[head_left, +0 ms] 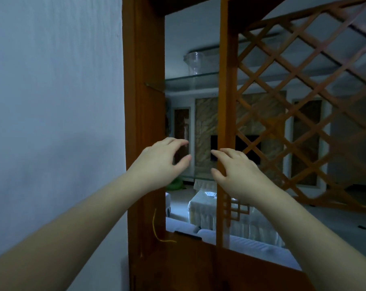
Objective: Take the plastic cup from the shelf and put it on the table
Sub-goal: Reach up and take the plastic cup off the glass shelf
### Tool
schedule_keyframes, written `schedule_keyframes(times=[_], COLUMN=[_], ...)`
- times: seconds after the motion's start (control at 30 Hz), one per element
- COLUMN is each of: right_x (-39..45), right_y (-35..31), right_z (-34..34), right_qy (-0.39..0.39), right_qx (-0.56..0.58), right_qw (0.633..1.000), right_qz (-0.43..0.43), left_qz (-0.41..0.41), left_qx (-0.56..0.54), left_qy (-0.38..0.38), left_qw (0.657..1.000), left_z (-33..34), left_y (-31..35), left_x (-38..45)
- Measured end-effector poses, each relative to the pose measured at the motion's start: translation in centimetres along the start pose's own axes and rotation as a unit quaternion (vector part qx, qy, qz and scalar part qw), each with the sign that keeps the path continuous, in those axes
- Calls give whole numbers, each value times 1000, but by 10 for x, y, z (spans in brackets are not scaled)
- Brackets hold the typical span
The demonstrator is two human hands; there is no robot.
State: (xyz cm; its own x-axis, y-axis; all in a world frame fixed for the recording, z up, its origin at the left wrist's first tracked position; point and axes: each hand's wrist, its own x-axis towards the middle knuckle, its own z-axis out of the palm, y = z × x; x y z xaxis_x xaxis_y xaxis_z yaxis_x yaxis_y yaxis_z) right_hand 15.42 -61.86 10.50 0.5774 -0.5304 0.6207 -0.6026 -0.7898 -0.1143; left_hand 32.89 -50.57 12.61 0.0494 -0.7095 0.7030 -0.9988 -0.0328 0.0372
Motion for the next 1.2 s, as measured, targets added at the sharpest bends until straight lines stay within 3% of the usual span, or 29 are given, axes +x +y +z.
schedule_keyframes(times=[0.33, 0.6, 0.77, 0.9, 1.07, 1.2], right_x=[133, 213, 244, 266, 291, 305], right_y=[30, 28, 17, 6, 2, 1], right_z=[-8, -3, -2, -3, -4, 0], right_qy=[-4, 64, 103, 115, 125, 125], right_qx=[155, 224, 300, 351, 449, 560], right_qw=[987, 971, 947, 928, 885, 816], right_qz=[-35, -56, -53, -46, 15, 65], left_qz=[-9, -11, 28, 28, 1, -84], left_qx=[-49, -81, -76, -135, -257, -322], left_qy=[78, 157, 178, 179, 204, 186], left_qw=[996, 984, 981, 974, 945, 924], left_z=[27, 20, 14, -2, -17, -16], left_y=[-21, -68, -95, -113, -122, -119], left_x=[126, 194, 224, 262, 324, 368])
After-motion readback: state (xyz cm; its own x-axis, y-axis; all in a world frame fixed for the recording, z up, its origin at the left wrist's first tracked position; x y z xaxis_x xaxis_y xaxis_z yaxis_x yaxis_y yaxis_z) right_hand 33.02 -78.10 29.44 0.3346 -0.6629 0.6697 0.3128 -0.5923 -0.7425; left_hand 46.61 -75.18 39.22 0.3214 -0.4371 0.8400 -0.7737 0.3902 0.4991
